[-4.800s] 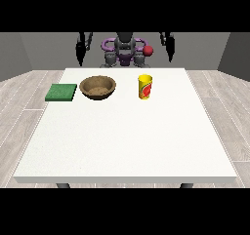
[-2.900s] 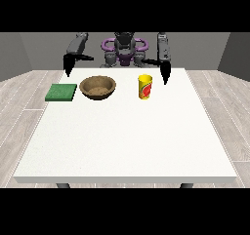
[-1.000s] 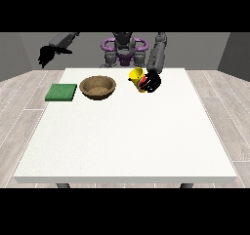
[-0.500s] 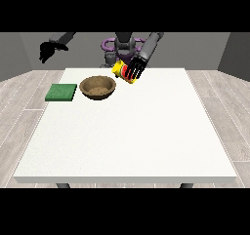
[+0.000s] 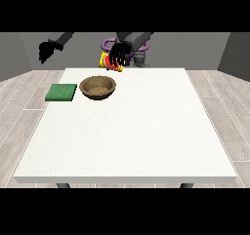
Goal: Pick the cup and pour the ball into the bowl, then pick the bowl and place it on the pad
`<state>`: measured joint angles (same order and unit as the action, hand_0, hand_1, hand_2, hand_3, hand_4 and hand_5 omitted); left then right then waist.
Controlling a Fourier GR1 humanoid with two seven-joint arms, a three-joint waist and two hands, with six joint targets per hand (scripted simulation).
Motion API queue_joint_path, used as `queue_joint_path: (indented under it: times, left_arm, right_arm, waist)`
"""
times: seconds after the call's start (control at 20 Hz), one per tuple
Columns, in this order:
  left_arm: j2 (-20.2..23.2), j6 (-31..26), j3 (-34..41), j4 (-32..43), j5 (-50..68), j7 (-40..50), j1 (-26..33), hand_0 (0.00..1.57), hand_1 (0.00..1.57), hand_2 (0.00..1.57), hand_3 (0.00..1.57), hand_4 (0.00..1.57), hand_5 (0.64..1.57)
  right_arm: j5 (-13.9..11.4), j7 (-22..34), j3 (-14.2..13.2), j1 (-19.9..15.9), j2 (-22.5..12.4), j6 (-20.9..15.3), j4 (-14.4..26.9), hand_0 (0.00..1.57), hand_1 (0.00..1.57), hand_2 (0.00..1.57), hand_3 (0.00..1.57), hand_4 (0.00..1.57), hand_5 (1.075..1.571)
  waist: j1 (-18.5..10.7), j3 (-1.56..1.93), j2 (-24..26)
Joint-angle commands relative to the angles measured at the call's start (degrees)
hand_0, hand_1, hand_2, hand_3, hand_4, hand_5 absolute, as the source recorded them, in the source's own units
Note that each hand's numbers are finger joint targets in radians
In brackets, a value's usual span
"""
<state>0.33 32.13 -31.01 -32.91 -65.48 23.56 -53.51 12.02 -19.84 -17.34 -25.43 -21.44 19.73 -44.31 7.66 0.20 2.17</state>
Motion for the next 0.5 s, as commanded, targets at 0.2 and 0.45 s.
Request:
queue_joint_path:
  times: [0.2,0.45]
  left_arm:
    - [-0.3,-23.7,-13.3,-2.5,-6.8,1.4,-9.5,0.0,0.0,1.57,1.57,1.21,1.391]
    - [-0.3,-32.7,-23.1,0.2,-16.8,0.2,-12.3,1.55,1.55,1.57,1.57,1.22,1.447]
  right_arm:
    - [-0.6,-2.2,0.2,-2.6,-0.3,1.5,3.8,0.0,0.0,0.0,0.28,0.74,1.537]
    - [-1.7,-2.6,1.0,-0.7,0.2,1.4,5.2,0.0,0.0,0.05,0.26,0.75,1.533]
  waist:
    - [1.2,-0.01,-0.6]
    - [0.2,0.0,2.6]
